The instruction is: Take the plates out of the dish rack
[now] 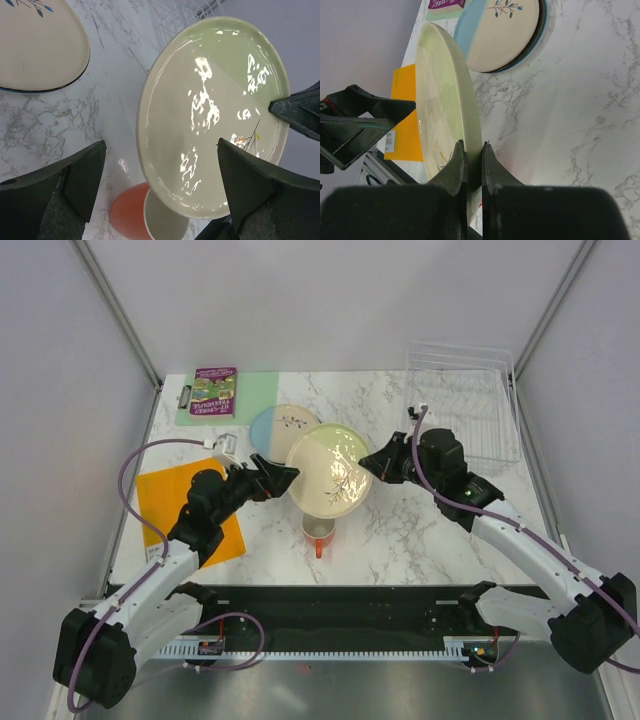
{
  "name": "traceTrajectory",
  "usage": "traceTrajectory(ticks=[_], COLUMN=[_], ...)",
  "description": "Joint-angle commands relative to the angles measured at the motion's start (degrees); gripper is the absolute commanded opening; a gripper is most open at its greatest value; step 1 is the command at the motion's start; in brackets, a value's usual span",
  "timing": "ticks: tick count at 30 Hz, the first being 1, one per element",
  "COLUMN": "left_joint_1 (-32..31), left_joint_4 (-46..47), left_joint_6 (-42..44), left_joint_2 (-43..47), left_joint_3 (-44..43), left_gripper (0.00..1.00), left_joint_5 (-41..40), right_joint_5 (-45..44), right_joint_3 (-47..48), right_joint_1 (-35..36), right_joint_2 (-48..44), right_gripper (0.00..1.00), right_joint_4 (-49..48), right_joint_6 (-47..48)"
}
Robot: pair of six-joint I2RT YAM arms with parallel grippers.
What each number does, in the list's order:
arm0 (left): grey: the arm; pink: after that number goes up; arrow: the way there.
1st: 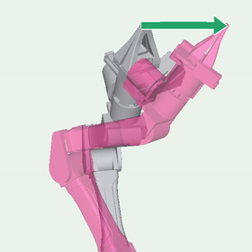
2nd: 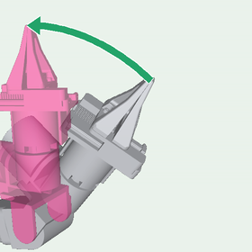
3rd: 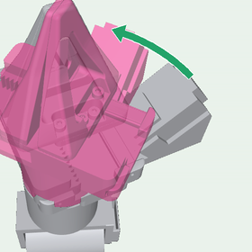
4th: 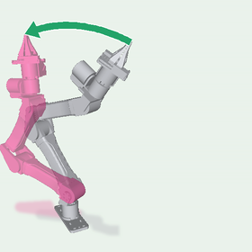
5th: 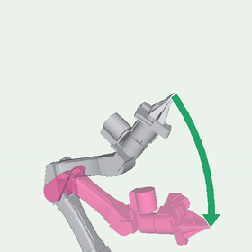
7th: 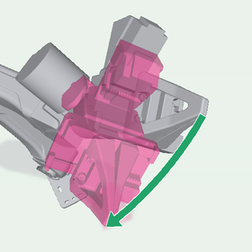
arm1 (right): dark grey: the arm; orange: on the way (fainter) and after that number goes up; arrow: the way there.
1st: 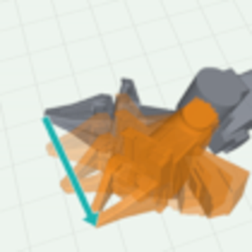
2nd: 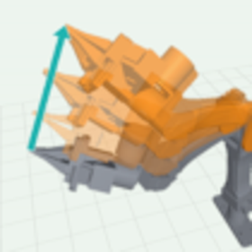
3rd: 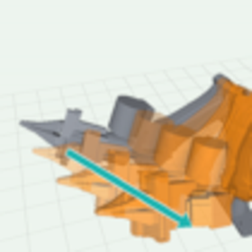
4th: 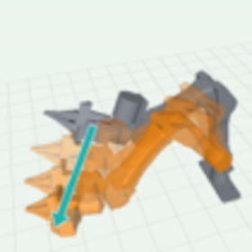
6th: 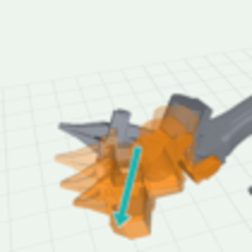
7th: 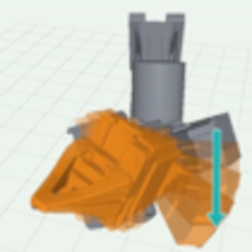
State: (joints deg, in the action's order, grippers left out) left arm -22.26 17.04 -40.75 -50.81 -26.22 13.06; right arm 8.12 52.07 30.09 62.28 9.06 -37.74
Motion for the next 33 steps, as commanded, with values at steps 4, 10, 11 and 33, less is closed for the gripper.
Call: traceTrajectory(ticks=[4,10,11,33], left_joint_1=[-0.06,-0.06,-0.15,-0.06], left_joint_4=[4.23,2.92,2.39,14.51], left_joint_6=[-1.7,-0.65,0.05,-1.61], left_joint_2=[-1.31,0.27,0.62,-3.6], left_joint_3=[-1.65,-0.33,-0.15,0.11], left_gripper=[0.98,0.98,0.97,0.19], left_joint_5=[1.53,-0.92,-1.28,9.7], right_joint_5=[-4.08,-5.13,-5.39,-3.99], right_joint_3=[4.79,6.72,7.25,7.43], right_joint_1=[7.7,8.94,8.94,8.94], right_joint_2=[2.23,3.11,3.11,5.48], right_gripper=[0.0,0.0,0.0,0.0], right_joint_4=[-14.77,-14.77,-14.42,-17.5], right_joint_6=[-3.4,-2.78,-2.35,-4.19])
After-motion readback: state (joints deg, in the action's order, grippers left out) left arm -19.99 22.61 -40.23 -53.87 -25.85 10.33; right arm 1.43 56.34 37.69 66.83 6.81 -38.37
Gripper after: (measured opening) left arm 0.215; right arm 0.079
